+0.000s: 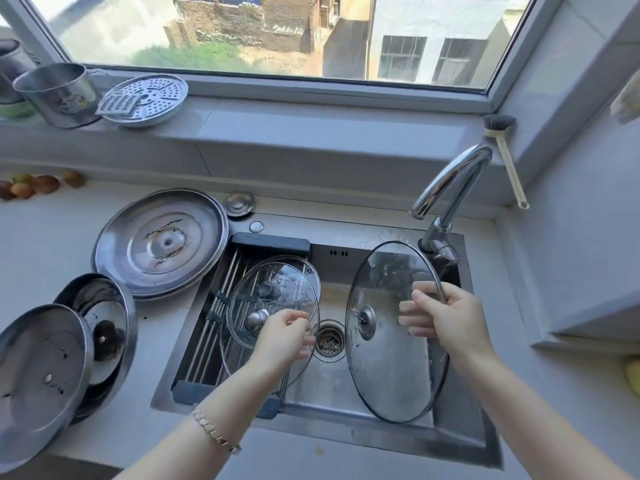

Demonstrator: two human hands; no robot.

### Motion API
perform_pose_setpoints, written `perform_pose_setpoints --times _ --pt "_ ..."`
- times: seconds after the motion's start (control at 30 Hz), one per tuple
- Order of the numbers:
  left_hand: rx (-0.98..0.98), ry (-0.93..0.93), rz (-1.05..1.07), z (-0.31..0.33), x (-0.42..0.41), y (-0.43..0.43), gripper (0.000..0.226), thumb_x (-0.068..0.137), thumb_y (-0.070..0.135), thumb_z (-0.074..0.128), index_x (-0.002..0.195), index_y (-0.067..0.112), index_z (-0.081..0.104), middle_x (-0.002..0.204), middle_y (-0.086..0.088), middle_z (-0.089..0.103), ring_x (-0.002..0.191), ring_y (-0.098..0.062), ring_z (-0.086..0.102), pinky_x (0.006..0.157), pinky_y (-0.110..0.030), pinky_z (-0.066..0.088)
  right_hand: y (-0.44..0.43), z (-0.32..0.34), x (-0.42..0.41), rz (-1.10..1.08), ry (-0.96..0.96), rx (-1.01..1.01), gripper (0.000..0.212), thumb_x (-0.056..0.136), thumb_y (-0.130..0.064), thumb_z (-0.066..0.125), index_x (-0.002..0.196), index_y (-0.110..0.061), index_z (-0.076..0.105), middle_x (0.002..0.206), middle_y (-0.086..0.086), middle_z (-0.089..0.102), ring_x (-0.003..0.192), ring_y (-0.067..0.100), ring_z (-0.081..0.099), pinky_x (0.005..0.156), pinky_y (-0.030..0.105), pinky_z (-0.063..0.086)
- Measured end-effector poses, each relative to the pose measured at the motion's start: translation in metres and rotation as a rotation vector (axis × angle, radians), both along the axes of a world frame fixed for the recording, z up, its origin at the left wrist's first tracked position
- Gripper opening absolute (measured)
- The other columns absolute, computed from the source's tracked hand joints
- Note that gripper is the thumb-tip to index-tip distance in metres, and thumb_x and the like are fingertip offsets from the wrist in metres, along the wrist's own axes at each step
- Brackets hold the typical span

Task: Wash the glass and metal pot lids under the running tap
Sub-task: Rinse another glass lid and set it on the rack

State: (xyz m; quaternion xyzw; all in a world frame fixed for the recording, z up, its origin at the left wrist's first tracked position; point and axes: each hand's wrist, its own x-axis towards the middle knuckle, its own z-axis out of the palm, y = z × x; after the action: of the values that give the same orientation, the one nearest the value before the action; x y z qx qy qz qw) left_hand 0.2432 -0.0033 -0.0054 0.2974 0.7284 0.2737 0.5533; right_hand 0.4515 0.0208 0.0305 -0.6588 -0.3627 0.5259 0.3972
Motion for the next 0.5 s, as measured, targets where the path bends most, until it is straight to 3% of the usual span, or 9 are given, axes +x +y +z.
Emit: perform_pose_setpoints --times 0.07,0.2,0.3,0.43,0.5 --pt "-0.029 0.005 0.008 -0.007 -0.008 -0.009 0.026 0.094 0.006 0.039 0.115 0.005 0.054 0.095 -0.004 0.059 0.079 -0.016 0.062 0.067 -0.028 0.052 -0.004 -0.001 -0.001 0.017 -0.039 0.017 0.009 0.089 -0.003 0.057 0.089 -0.011 0.062 0.076 0.019 0.068 0.061 0.029 0.067 0.048 0.026 0.054" --pt "-0.025 0.058 0.035 -0.015 -0.025 -0.019 0.025 0.093 0.006 0.041 0.115 0.008 0.054 0.113 -0.012 0.059 0.084 -0.019 0.064 0.071 -0.033 0.054 -0.010 0.009 -0.009 0.036 -0.082 0.086 0.009 0.088 -0.003 0.058 0.092 -0.010 0.064 0.076 0.018 0.069 0.065 0.032 0.067 0.056 0.033 0.054" --pt "0.003 0.080 0.058 -0.016 -0.042 -0.022 0.023 0.092 0.006 0.044 0.112 0.010 0.055 0.113 -0.013 0.060 0.088 -0.019 0.065 0.072 -0.033 0.055 -0.010 0.029 -0.019 0.049 -0.073 0.176 0.013 0.088 -0.005 0.059 0.087 -0.016 0.064 0.069 0.010 0.070 0.059 0.024 0.068 0.050 0.025 0.054" --pt "0.062 0.092 0.166 -0.011 -0.065 -0.024 0.017 0.093 0.008 0.046 0.087 0.019 0.057 0.098 -0.007 0.063 0.085 -0.016 0.064 0.073 -0.032 0.053 -0.002 0.050 -0.039 0.007 0.119 0.225 0.012 0.088 -0.005 0.057 0.086 -0.014 0.062 0.064 0.006 0.072 0.053 0.021 0.068 0.046 0.023 0.054" --pt "0.084 0.114 0.218 -0.010 -0.079 -0.026 0.013 0.093 0.009 0.045 0.093 0.015 0.057 0.096 -0.005 0.062 0.085 -0.016 0.064 0.074 -0.033 0.053 0.006 0.044 -0.053 -0.020 0.237 0.176 0.011 0.090 -0.005 0.054 0.088 -0.014 0.060 0.065 0.007 0.072 0.056 0.023 0.069 0.048 0.025 0.056"
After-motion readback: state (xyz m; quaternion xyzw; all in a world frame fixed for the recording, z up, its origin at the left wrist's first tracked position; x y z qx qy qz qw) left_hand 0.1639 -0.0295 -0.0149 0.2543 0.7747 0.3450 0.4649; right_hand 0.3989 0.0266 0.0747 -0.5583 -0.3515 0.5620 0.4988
